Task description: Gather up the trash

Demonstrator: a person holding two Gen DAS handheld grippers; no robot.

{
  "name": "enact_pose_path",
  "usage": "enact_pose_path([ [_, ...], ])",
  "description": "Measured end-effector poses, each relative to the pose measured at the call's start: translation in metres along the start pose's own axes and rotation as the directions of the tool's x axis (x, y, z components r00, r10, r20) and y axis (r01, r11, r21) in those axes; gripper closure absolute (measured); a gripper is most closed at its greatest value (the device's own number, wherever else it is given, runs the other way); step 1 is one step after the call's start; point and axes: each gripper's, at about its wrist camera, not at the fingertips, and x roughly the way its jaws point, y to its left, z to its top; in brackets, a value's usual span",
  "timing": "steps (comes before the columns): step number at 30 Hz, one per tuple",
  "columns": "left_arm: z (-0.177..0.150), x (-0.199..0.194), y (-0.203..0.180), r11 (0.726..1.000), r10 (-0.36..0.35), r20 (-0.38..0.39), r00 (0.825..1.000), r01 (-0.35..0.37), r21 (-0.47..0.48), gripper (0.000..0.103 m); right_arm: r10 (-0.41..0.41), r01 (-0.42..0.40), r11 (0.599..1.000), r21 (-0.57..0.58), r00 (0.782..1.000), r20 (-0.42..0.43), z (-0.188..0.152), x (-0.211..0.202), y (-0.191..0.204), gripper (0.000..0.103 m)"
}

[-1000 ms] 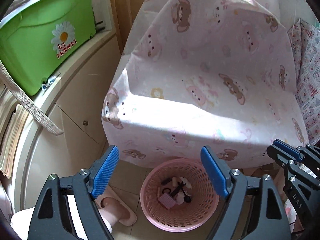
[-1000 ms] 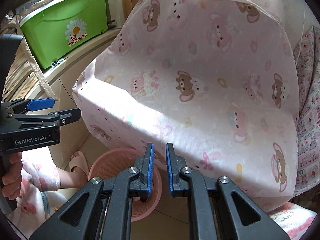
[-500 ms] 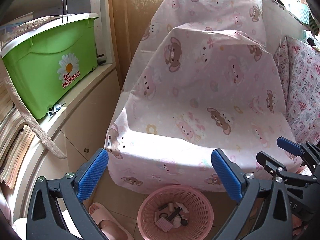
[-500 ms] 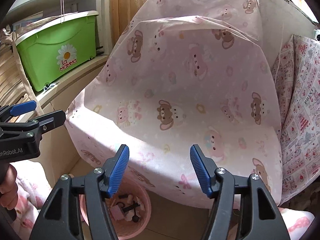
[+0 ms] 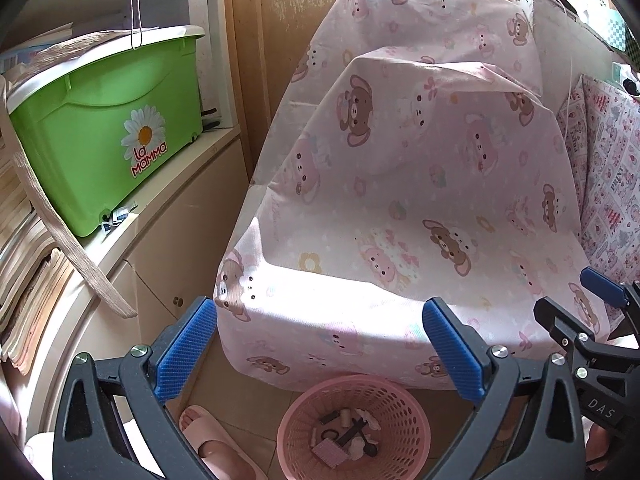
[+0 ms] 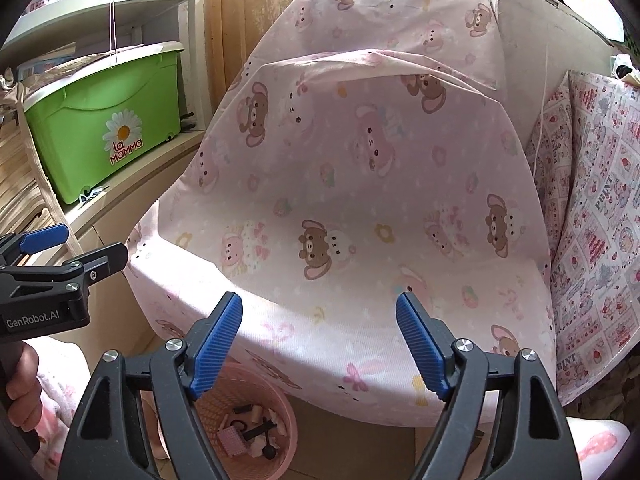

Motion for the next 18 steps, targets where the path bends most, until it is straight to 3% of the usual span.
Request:
enact_pose_path([
  [11, 0.0014, -0.0028, -0.0068, 0.999, 0.037, 0.050, 0.998, -0.038, 0.026, 0.001, -0.016, 0.015, 1.000, 0.011, 1.000, 0.020, 0.0000, -0.0049, -0.0030, 0.022],
  [18, 0.0033, -0.0064, -0.0036, 0.999, 0.032, 0.076, 0.997, -0.031, -0.004, 0.001, -0.019, 0.019, 1.000, 0.019, 0.999, 0.025, 0.0000, -0.0061, -0.0043, 0.022],
])
